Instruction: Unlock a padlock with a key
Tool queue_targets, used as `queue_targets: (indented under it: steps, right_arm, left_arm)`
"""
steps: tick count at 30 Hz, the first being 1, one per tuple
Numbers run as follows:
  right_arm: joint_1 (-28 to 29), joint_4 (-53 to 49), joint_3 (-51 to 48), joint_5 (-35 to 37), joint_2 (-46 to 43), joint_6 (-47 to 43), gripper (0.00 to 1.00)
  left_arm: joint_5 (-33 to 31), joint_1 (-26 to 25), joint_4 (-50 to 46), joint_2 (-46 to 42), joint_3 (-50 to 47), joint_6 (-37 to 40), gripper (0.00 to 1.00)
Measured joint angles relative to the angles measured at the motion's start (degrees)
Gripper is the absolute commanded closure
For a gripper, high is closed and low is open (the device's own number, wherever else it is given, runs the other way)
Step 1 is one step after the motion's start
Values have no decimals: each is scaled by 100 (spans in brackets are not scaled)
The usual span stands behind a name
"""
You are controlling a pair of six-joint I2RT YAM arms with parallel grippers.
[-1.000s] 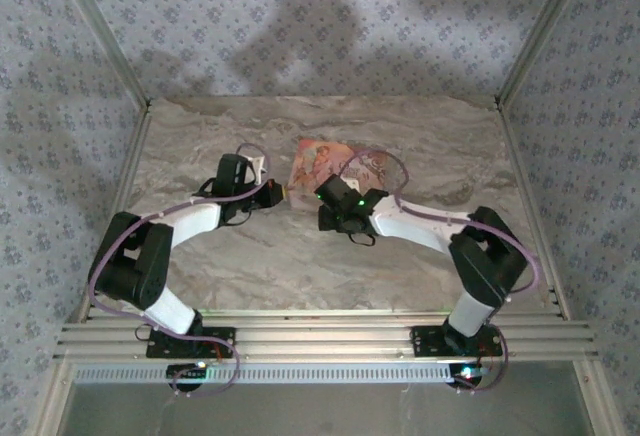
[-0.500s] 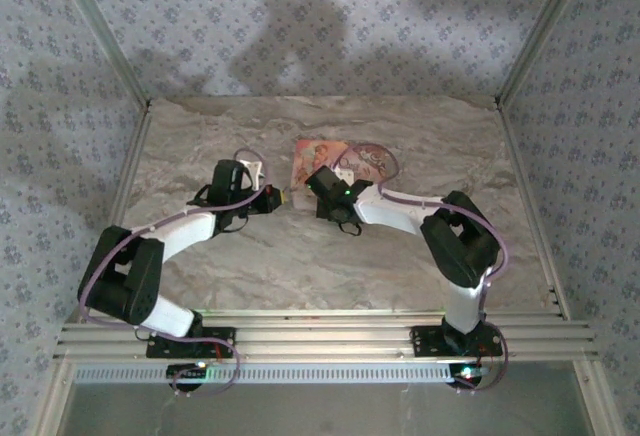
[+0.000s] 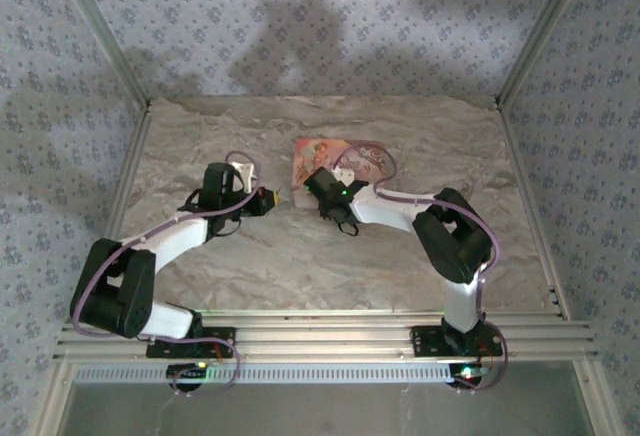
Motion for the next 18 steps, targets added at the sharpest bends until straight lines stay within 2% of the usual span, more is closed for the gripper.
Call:
queue_targets:
  steps: [4,8,18]
  right_arm:
    - [-76,-7,24,-35,2,-76,84]
    - [-173,-55,74,-201,2,-240,87]
    - [-463,-553,376,-1534,-2,-763,94]
  left_arm:
    - [48,4,-37,-162,-120,55,100]
    - [175,4,-50,-422,-243,138,100]
    - [715,-284,302,-798,-719,514,100]
